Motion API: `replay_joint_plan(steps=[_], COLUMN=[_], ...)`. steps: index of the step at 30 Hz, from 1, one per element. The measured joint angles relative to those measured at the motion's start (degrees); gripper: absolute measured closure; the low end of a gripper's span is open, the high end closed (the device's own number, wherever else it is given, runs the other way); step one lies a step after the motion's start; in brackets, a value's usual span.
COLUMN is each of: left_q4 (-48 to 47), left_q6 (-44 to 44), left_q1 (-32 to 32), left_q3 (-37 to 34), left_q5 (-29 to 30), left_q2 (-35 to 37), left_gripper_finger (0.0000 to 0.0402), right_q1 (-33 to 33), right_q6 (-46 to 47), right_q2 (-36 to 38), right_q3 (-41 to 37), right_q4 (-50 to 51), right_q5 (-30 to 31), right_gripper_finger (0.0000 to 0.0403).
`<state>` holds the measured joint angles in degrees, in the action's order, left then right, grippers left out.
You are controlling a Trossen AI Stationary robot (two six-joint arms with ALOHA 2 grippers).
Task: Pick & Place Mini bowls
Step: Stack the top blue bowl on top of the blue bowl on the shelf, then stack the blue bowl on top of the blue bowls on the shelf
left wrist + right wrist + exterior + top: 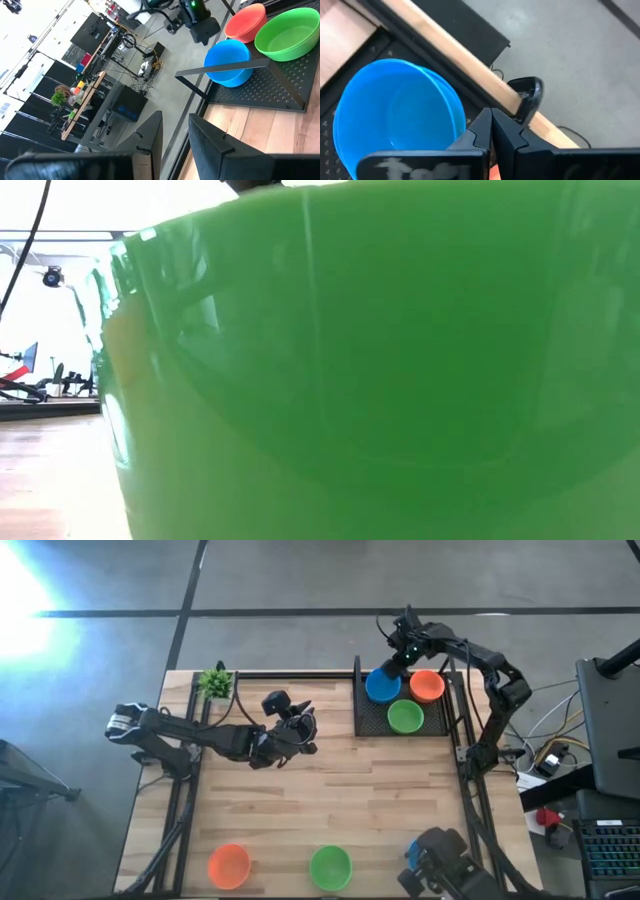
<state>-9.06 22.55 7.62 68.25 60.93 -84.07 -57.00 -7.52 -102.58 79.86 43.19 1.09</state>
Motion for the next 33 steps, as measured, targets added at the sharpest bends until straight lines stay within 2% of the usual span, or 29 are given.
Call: replay_joint_plan(steps=[8,20,26,33], left_q4=[-0.01,-0.02,0.02,-0.01], left_q6=[0.0,0.76,1.86,1.79], left_q1=[0.0,0.0,0.04,0.04], left_q3=[0.0,0.0,0.09,0.04], left_q5=[0.0,0.0,0.02,0.2], left_q2=[0.0,0.0,0.0,0.0], left_gripper_finger=[0.0309,0.0309,0.0309,0.0309], right_q1=[2.05,3.12,3.35,6.14], right_q6=[0.06,-1.02,-1.21,-0.76], right_q2=[4.09,2.79,2.9,8.65], right_q3=[-0.12,-4.34,-3.27,-1.5], right_q4=[3.61,2.69,3.03,6.88], right_q5=[0.13,0.46,0.49,0.47], right_gripper_finger=[0.0394,0.0394,0.0394,0.0394])
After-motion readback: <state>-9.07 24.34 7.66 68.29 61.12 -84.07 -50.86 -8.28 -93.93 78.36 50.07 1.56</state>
